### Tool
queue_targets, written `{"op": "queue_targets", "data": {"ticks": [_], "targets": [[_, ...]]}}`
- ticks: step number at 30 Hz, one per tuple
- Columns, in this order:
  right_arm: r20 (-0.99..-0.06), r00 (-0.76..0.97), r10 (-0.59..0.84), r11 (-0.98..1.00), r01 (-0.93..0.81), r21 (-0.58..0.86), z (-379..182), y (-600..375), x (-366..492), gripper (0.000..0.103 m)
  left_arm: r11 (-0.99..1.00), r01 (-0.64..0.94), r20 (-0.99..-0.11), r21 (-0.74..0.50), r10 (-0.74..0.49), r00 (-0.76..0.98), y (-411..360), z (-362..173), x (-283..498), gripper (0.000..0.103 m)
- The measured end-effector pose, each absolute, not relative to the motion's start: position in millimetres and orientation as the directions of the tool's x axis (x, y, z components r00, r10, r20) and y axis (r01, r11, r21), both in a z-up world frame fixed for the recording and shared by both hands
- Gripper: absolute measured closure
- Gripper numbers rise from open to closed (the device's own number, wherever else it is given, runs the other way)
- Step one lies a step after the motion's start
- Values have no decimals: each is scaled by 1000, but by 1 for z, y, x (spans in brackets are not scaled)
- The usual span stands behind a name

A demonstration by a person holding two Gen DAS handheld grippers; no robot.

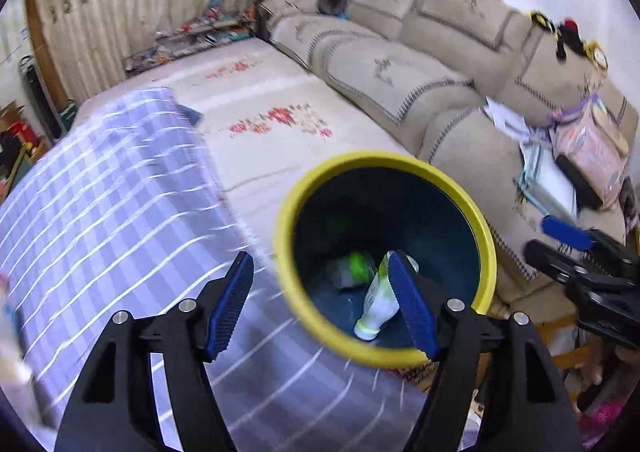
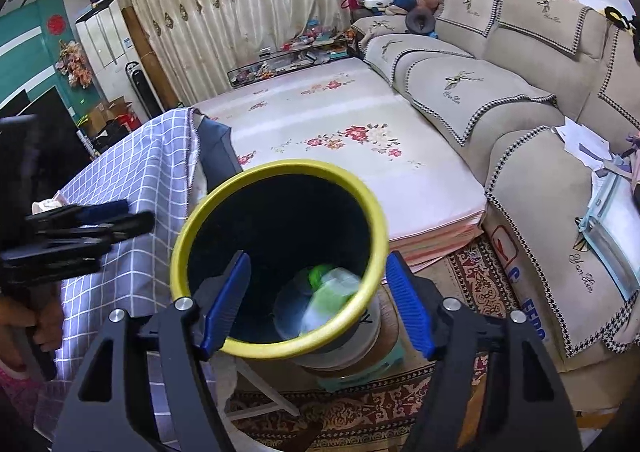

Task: Collect trash
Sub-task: 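Carry the cup over the yellow bin and open the left gripper, then grasp the white pill bottle with the right gripper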

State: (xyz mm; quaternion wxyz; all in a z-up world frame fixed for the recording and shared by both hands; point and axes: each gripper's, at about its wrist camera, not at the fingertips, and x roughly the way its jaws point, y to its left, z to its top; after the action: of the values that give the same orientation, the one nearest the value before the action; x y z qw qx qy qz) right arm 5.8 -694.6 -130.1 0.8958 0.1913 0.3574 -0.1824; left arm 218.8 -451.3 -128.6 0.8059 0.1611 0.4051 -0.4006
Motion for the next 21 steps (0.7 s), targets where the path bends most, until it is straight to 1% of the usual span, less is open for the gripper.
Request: {"op": "queue_targets", "data": {"ticks": [4, 6, 8, 11, 15, 21], "targets": [[-708, 688, -158, 880, 423, 214, -128, -679, 17, 36, 691, 720, -729, -62, -524, 440, -390, -100, 205, 28], [-708, 693, -137, 892, 397, 216, -128, -670, 25, 36, 729, 682, -697, -56, -518, 496, -352, -86, 197, 28], [-706, 701, -99, 911, 349, 219, -126, -653, 37, 35, 769, 638, -667, -45, -498, 553, -318, -75, 190, 23], [-709, 704, -44, 938, 273, 214, -125, -624, 54, 35, 831, 556, -633, -30, -446, 633, -265, -63, 181, 21], [-708, 705, 37, 967, 153, 202, -121, -577, 81, 35, 913, 408, -608, -3, -326, 724, -186, -53, 168, 21], [-698, 693, 179, 979, -55, 196, -110, -491, 117, 35, 973, 229, -597, -9, -189, 780, -92, -50, 153, 20]]}}
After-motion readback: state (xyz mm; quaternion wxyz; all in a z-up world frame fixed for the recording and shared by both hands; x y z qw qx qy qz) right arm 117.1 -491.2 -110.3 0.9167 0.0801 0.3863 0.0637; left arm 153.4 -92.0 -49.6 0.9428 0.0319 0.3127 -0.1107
